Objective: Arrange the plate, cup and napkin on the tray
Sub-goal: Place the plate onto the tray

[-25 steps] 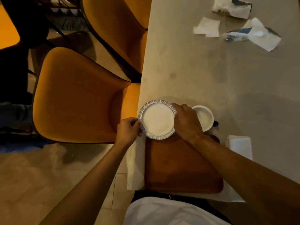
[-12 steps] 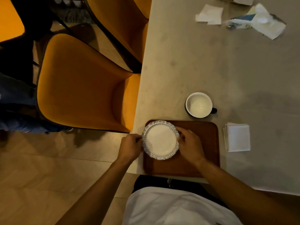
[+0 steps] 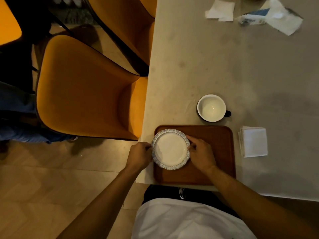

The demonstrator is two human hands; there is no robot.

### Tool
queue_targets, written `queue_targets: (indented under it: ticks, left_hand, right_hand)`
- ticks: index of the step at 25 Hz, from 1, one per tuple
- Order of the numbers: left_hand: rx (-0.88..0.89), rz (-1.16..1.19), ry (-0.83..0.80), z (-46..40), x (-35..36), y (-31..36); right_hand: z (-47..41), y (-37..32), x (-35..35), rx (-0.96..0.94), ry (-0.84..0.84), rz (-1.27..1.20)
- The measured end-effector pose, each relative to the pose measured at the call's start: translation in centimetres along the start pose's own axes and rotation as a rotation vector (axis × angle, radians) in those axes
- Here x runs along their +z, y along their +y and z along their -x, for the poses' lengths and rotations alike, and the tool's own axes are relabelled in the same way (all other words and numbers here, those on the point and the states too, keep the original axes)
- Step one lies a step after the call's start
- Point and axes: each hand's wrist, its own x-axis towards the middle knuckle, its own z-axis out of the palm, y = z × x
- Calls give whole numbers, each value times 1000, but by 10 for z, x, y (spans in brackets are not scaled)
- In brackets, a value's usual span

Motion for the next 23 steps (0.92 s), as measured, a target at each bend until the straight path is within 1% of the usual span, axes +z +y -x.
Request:
queue_targets:
  ticks: [7,9,12,15,19,23]
  left_hand:
    - [-4,22,49,-5,0,7]
    - [-17,25,49,-7,0,7]
    - [-43,88,49,-11,1,3]
    - [-61,104,78,-12,0,6]
    - [-70,95,82,-13,1,7]
    - [-46,80,68,-14,2,7]
  right_hand:
    - [-7,-2,0,2,19,-76]
    - [-10,-4,-2,30,10,-134]
    - [-15,-6,-2,61,-3,-201]
    - [-19,-7,-2,94,-10,-241]
    - [-22,-6,0,131,-8,-237]
    - [-23,-7,-4,126,-6,-211]
